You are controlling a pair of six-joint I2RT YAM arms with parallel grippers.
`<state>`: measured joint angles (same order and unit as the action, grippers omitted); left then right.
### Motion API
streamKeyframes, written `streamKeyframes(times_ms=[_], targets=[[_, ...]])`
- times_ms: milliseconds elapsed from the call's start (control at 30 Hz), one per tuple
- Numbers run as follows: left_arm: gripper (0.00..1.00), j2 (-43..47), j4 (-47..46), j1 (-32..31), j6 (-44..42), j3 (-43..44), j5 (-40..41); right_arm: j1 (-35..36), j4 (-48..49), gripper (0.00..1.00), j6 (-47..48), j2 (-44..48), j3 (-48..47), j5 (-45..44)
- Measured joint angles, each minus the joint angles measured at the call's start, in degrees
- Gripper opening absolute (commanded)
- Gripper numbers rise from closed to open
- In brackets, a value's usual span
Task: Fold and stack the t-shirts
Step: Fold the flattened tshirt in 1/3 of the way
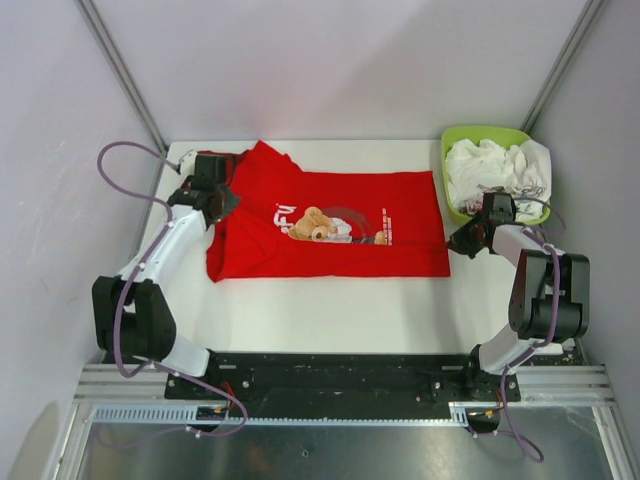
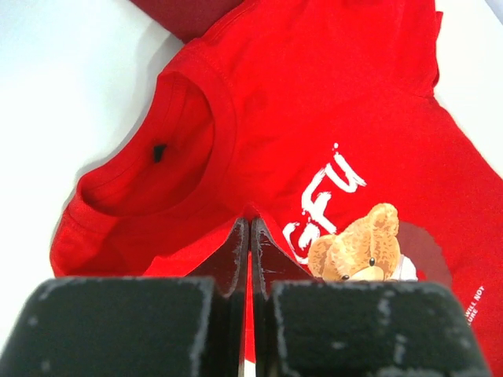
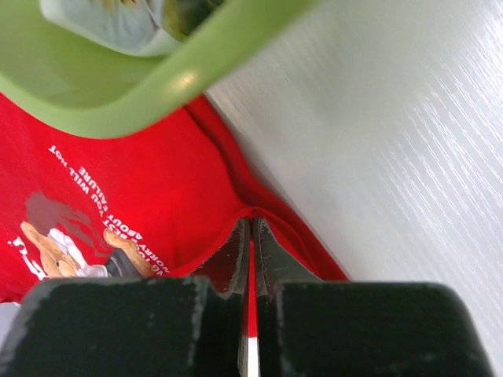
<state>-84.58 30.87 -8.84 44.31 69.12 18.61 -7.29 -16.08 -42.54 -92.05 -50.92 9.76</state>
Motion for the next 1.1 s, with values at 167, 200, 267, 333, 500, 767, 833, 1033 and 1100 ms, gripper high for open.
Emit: streamKeyframes(times_ms=[167, 200, 267, 333, 500, 767, 833, 1033, 1100], targets=[[0.00, -2.0, -0.6, 0.1, -1.0, 1.8, -0.9, 0.0, 0.4, 0.00, 0.2, -0.9, -1.9, 0.2], [0.00, -2.2, -0.7, 0.2, -1.1, 1.8, -1.0, 0.0, 0.5, 0.00, 0.2, -1.1, -2.2, 0.2], [0.00, -2.6, -0.7, 0.2, -1.3, 1.8, -1.1, 0.1, 0.6, 0.00, 0.2, -1.5, -2.5, 0.2], [0.00, -2.9, -0.7, 0.4, -1.4, 2.0, -1.1, 0.1, 0.5, 0.00, 0.3, -2.0, -2.8, 0.2], [0.00, -4.1, -0.8, 0.8, -1.8, 3.6, -1.3, 0.2, 0.5, 0.00, 0.8, -3.1, -3.5, 0.2], [0.00, -6.3, -1.0, 0.9, -2.6, 5.0, -2.5, 0.5, 0.4, 0.00, 1.3, -3.7, -5.0, 0.2], [0.00, -7.1, -1.0, 0.9, -2.9, 5.1, -2.7, 0.6, 0.4, 0.00, 1.6, -4.0, -5.2, 0.2], [0.00, -9.7, -1.4, 0.9, -4.0, 6.3, -3.9, 0.8, 0.2, 0.16, 2.4, -4.3, -5.5, 0.2], [0.00, -10.4, -1.8, 0.9, -4.3, 6.5, -3.9, 0.8, 0.0, 0.30, 2.8, -4.3, -5.8, 0.2]])
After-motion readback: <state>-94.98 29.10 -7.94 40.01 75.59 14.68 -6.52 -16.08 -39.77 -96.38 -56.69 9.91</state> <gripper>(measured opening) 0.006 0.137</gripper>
